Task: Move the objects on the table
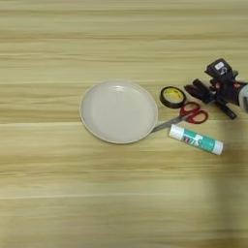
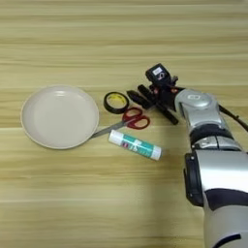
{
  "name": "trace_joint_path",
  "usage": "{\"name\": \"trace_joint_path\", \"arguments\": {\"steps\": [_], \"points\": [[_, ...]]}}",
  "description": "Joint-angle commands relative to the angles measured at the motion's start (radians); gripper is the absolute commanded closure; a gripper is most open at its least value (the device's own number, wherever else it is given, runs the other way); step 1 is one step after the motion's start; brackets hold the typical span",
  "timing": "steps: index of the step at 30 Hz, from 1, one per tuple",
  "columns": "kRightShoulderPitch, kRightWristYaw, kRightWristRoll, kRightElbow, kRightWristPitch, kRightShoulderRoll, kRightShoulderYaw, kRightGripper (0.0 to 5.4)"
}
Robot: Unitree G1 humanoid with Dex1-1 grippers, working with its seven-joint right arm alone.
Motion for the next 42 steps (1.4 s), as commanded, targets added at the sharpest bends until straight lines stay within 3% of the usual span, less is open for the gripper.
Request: {"name": "trace_joint_path", "arguments": {"steps": [1, 5, 14, 22, 26, 29, 34, 40, 42], "points": [[-0.092, 0.061, 0.085, -0.114, -0.043, -0.016, -0.044, 0.44], [-0.065, 0.150, 0.154, -0.214, -0.059, 0.005, -0.064, 0.07], [0.075, 0.300, 0.322, -0.561, -0.058, 0.086, -0.074, 0.07], [0.116, 0.300, 0.380, -0.695, -0.033, 0.148, -0.059, 0.07], [0.117, 0.238, 0.426, -0.770, -0.021, 0.201, -0.083, 0.07], [0.115, 0.166, 0.409, -0.788, -0.067, 0.233, -0.086, 0.07], [0.143, 0.128, 0.369, -0.852, -0.047, 0.224, -0.049, 0.07], [0.145, 0.071, 0.283, -0.827, 0.023, 0.209, 0.003, 0.07], [0.166, 0.100, 0.282, -0.842, 0.032, 0.209, 0.024, 0.07]]}}
